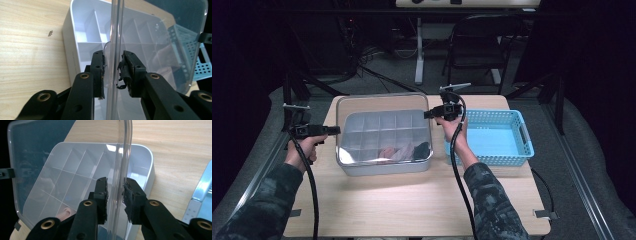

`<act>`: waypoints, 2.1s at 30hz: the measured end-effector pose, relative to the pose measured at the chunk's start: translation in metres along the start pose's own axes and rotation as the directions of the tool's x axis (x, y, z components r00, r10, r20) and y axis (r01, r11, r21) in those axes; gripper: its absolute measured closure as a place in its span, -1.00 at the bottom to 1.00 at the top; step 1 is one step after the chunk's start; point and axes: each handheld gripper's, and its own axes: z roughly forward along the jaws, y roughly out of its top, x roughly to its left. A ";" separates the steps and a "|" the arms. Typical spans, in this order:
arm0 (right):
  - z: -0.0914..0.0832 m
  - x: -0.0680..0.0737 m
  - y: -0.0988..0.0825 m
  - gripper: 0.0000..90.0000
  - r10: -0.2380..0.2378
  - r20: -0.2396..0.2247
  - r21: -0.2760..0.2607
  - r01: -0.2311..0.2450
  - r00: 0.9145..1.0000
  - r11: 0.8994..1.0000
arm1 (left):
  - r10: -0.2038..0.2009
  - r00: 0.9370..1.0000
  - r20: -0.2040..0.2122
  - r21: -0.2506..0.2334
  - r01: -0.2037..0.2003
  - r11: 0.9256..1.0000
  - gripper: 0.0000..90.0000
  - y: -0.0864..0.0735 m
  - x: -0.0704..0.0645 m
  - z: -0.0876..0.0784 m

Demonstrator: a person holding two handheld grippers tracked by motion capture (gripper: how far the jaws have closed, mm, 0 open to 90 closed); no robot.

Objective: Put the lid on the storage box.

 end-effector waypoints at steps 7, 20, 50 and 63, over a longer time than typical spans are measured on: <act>0.014 -0.008 -0.007 0.55 0.022 0.011 0.004 -0.022 1.000 1.000 | -0.026 1.000 -0.017 0.025 0.027 0.999 0.58 0.005 0.007 0.011; 0.037 -0.018 -0.020 0.37 0.018 0.041 0.058 -0.021 0.999 0.998 | 0.001 0.994 -0.111 0.086 0.008 0.996 0.47 0.005 0.013 0.033; -0.015 0.003 -0.054 -0.38 -0.171 0.086 0.057 0.167 0.982 0.984 | 0.307 0.902 -0.302 0.035 -0.311 0.950 -0.71 -0.035 -0.030 0.007; -0.086 0.008 -0.107 -0.71 -0.308 0.103 0.017 0.308 0.946 0.951 | 0.453 0.850 -0.270 -0.008 -0.472 0.881 -0.93 -0.093 -0.073 -0.021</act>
